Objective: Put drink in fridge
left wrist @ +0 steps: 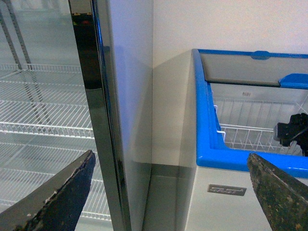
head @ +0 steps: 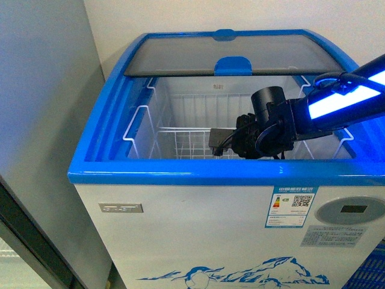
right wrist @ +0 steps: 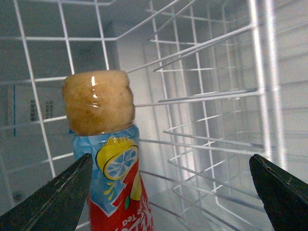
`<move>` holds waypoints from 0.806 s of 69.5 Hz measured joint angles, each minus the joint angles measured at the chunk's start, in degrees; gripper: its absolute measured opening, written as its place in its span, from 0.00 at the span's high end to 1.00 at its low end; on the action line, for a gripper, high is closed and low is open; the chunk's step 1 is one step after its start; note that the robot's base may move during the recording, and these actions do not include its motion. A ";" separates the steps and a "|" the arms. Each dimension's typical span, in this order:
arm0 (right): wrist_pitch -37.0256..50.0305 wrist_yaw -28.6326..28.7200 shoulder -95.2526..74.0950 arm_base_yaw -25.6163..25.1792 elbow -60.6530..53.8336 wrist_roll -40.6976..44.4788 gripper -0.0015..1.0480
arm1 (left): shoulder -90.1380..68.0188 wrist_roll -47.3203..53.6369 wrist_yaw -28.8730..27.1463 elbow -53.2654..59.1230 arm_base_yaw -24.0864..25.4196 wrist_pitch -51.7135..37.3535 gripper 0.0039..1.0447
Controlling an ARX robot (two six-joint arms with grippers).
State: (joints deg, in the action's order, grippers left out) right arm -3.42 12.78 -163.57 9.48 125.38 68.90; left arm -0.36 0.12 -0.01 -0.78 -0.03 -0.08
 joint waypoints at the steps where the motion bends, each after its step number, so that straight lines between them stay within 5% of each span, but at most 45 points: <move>1: 0.61 0.22 0.90 0.00 -0.79 -0.33 0.07 | 0.00 0.00 0.00 0.00 0.00 0.00 0.08; 23: 9.03 4.61 23.47 -0.37 -24.90 -5.27 0.07 | 0.00 0.00 0.00 0.00 0.00 0.00 0.08; 56: 13.09 5.79 39.34 -0.39 -37.99 -9.60 0.07 | 0.00 0.00 0.00 0.00 0.00 0.00 0.08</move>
State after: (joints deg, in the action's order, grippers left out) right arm 9.67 18.57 -124.22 9.08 87.39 59.31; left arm -0.36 0.12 -0.01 -0.78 -0.03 -0.08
